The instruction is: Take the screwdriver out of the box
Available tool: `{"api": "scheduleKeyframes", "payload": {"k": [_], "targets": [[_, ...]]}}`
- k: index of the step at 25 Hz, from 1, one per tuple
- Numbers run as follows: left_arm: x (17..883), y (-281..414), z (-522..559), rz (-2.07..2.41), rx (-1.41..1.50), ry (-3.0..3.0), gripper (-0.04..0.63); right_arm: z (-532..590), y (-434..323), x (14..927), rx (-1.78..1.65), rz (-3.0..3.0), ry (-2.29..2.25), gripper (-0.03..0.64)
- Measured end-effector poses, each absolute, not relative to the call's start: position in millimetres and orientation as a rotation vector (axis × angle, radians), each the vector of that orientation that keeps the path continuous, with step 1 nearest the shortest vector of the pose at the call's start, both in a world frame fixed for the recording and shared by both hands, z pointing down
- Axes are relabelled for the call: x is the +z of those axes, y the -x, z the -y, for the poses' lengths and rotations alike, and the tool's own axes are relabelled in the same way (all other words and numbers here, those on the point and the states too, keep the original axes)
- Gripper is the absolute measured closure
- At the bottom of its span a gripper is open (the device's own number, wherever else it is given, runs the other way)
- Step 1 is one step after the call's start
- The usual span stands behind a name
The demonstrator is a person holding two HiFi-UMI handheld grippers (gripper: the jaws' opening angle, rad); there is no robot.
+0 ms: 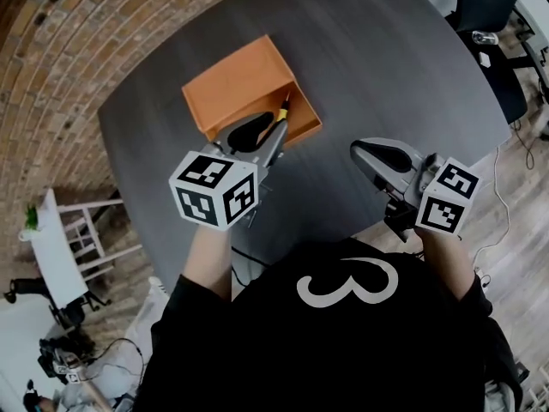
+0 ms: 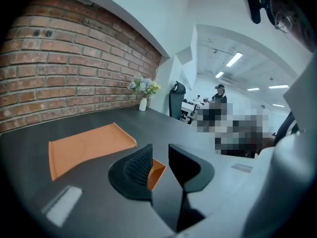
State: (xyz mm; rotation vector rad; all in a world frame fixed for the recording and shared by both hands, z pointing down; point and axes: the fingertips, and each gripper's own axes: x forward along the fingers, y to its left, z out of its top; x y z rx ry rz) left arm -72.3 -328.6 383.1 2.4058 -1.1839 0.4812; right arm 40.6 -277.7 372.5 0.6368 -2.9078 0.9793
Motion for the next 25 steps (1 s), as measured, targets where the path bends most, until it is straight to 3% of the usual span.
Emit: {"api": "scheduleKeyframes", "payload": {"k": [11, 23, 25], "targets": [[480, 77, 364, 1.15, 0.766, -2.212, 0.407, 277, -51, 423, 1.127, 2.799, -0.633, 0.615], [542, 91, 373, 1.177, 1.003, -2.034, 0.41, 277, -55, 443, 1.202, 2.748, -0.641, 0.615], [544, 93, 374, 1.205, 1.065, -2.032, 0.449, 278, -55, 444, 1.214, 2.748, -0.645, 0.615]]}}
